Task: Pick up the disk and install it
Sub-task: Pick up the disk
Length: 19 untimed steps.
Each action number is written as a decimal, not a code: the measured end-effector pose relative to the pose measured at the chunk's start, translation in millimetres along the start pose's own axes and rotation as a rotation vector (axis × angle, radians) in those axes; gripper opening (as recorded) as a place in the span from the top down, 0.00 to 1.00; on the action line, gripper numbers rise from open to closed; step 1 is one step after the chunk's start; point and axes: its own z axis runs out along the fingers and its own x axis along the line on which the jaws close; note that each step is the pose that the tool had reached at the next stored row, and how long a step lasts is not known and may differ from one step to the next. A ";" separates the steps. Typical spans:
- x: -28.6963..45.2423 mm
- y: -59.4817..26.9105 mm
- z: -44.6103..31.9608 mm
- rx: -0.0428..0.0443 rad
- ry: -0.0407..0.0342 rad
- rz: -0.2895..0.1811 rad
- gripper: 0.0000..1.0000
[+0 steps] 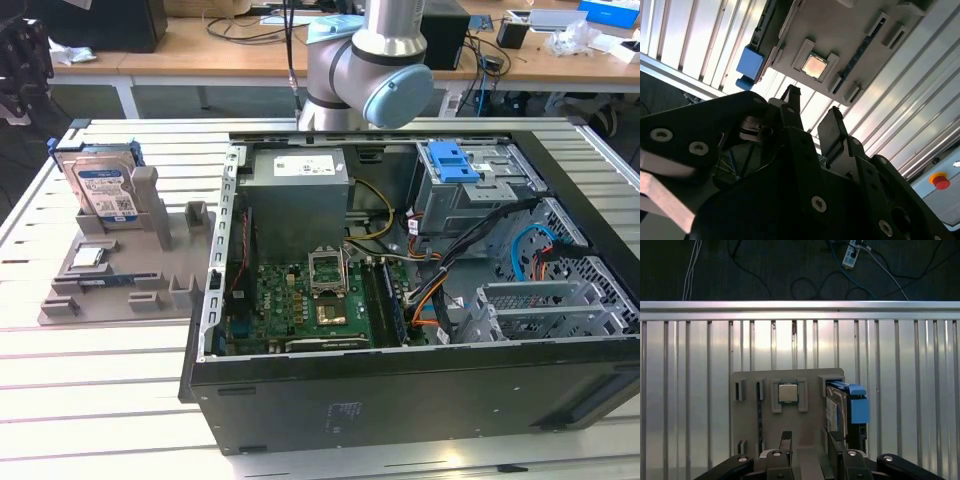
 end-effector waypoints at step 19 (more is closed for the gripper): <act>-18.5 0.0 5.3 0.0000 0.0000 0.000 0.58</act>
